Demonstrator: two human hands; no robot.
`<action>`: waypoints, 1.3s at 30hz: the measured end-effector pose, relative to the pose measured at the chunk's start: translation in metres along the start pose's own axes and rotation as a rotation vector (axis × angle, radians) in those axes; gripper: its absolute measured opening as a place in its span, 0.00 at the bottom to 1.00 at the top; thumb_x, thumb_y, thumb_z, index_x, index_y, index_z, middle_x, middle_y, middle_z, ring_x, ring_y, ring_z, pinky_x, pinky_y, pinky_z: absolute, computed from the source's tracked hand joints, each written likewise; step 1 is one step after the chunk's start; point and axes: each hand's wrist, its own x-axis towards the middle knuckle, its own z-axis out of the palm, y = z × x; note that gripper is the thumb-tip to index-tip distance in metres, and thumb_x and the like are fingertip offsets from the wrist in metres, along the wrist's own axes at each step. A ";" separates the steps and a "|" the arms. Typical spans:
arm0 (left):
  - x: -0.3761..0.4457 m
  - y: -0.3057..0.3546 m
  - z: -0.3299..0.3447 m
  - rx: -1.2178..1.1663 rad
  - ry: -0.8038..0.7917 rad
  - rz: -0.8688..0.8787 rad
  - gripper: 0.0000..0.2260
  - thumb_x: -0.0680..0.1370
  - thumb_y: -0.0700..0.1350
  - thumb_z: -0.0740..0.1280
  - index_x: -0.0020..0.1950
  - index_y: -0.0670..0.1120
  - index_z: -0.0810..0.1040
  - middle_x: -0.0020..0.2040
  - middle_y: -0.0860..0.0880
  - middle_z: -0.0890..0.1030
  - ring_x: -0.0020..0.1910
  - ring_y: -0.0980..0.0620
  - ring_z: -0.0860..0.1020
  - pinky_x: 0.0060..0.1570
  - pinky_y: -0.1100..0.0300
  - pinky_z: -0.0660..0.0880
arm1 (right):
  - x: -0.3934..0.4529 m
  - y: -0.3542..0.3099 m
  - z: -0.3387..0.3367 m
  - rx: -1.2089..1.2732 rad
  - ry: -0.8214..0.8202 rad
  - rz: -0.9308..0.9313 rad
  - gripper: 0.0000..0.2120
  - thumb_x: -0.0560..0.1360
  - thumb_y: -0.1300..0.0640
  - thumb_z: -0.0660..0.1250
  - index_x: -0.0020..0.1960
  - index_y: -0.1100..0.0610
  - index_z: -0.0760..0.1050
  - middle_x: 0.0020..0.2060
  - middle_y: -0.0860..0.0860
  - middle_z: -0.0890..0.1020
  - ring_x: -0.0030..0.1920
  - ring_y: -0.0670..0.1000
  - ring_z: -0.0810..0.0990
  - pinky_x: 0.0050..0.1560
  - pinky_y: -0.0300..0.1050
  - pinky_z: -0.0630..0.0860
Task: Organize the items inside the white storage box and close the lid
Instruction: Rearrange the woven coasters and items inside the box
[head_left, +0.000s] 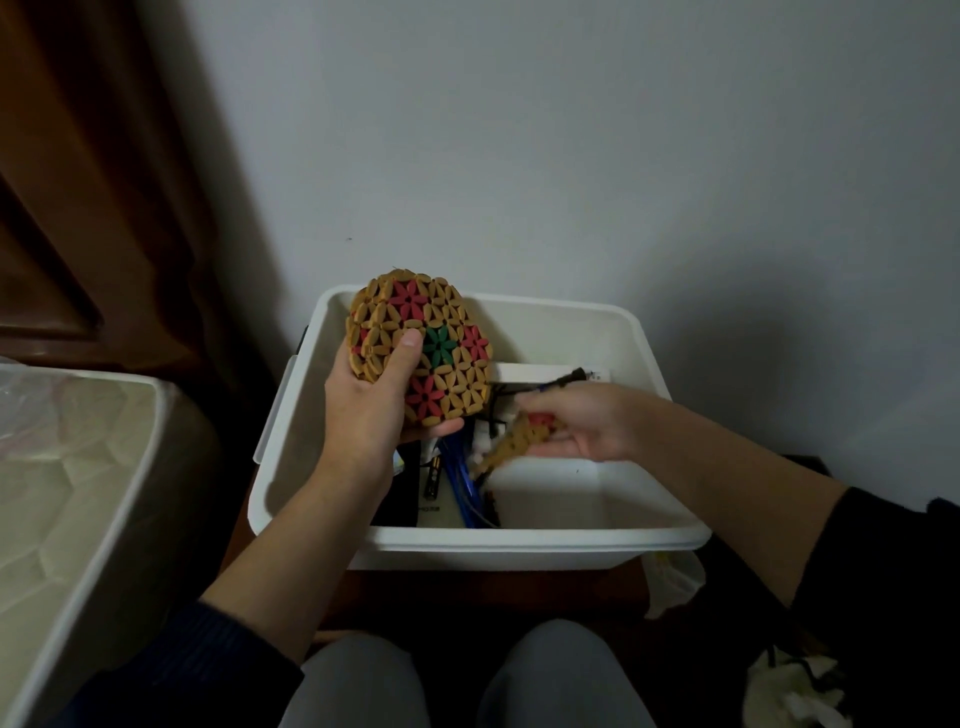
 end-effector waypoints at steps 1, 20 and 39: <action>0.000 0.000 0.000 0.000 -0.001 0.004 0.20 0.77 0.55 0.77 0.68 0.59 0.77 0.65 0.48 0.83 0.56 0.40 0.87 0.41 0.35 0.85 | -0.001 -0.006 0.001 0.088 -0.004 -0.044 0.10 0.83 0.60 0.68 0.61 0.65 0.77 0.48 0.61 0.87 0.43 0.56 0.90 0.37 0.45 0.86; 0.003 -0.004 -0.001 -0.012 0.045 -0.007 0.14 0.77 0.53 0.77 0.61 0.63 0.80 0.62 0.48 0.82 0.56 0.39 0.85 0.36 0.35 0.84 | -0.052 -0.060 -0.051 -0.005 0.085 -0.431 0.18 0.81 0.52 0.70 0.67 0.60 0.77 0.55 0.57 0.88 0.54 0.57 0.88 0.49 0.52 0.85; -0.005 0.009 0.004 -0.073 -0.373 -0.130 0.21 0.82 0.69 0.58 0.72 0.65 0.74 0.65 0.48 0.85 0.61 0.40 0.85 0.46 0.40 0.84 | -0.036 -0.020 0.008 0.285 -0.141 -0.603 0.20 0.86 0.47 0.59 0.72 0.57 0.75 0.65 0.58 0.83 0.65 0.60 0.82 0.63 0.67 0.79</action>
